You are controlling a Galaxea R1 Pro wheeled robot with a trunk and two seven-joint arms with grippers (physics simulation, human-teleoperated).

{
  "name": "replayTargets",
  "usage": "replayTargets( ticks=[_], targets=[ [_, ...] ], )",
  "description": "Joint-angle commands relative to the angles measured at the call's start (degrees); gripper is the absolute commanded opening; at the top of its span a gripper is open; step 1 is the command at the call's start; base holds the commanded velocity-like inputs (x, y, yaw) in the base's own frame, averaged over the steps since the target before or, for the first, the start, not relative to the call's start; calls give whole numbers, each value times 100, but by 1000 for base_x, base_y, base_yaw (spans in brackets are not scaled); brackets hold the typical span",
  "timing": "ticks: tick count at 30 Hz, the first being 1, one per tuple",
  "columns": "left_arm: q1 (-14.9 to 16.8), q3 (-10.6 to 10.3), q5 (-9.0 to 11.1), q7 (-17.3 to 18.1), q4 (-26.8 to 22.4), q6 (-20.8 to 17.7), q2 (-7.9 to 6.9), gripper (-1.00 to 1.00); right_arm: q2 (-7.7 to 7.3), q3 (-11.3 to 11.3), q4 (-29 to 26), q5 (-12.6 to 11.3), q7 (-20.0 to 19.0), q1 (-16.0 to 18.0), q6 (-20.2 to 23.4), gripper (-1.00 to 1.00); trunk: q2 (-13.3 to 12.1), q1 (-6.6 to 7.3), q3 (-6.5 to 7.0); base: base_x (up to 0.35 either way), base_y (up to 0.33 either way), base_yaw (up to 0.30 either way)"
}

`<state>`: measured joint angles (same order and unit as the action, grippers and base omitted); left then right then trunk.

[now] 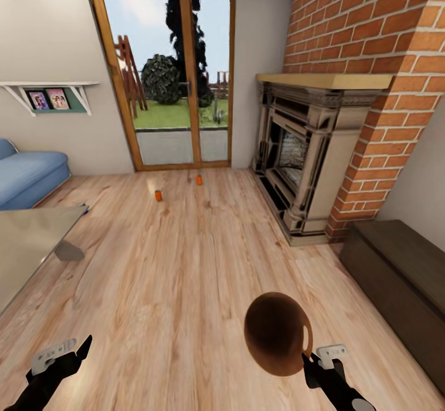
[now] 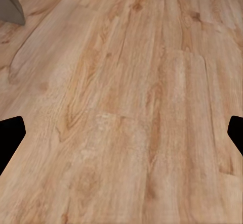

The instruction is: Put the three can of soda from the living room inside the tash can in the kitchen.

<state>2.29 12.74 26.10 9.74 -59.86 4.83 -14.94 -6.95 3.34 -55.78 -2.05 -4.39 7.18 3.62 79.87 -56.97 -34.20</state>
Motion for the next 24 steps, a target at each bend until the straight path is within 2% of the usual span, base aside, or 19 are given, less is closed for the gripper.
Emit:
replayTargets(
  ticks=[1,24],
  targets=[
    [0,0,0,0,0,0,0,100,0,1,-9,-15,-18,2,-1,-100,0,0,1,323,0,0],
    [0,-16,-9,8,-1,0,-5,100,0,4,-3,-19,-18,2,-1,-100,0,0,1,323,0,0]
  ],
)
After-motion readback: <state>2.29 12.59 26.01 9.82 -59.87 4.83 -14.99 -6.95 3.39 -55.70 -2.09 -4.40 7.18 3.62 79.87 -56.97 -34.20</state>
